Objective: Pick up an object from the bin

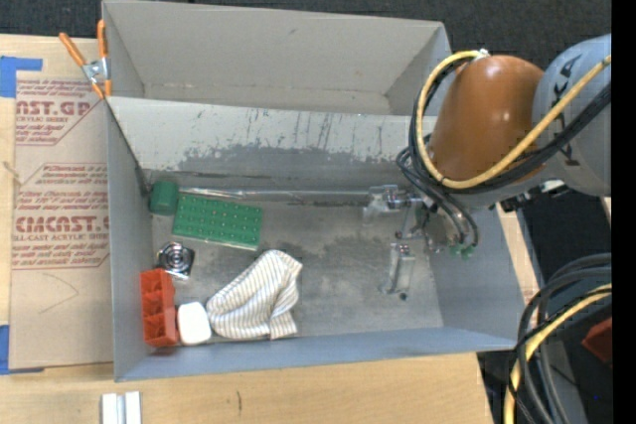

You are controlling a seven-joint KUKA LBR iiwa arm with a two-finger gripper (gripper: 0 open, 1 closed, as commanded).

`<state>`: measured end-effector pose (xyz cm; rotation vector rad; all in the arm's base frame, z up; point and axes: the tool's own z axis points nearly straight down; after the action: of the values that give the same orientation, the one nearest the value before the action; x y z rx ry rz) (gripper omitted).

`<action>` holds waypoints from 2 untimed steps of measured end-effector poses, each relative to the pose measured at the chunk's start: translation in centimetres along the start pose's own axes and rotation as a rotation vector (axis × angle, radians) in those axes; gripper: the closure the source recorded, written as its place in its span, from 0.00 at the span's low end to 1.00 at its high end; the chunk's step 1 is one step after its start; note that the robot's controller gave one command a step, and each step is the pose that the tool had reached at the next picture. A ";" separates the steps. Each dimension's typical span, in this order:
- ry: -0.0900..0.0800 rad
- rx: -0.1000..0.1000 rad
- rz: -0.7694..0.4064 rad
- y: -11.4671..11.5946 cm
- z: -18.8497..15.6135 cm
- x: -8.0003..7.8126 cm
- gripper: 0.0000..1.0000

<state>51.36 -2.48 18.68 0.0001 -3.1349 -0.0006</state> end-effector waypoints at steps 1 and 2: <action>-0.007 0.001 0.000 0.0 -0.5 -0.1 0.00; -0.014 0.002 -0.014 3.4 2.6 -0.9 0.00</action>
Offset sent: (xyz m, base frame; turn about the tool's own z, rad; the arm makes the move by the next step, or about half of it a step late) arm 0.0158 0.1029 -0.0876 -0.0582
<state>52.28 0.91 16.05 0.0217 -3.1491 0.0033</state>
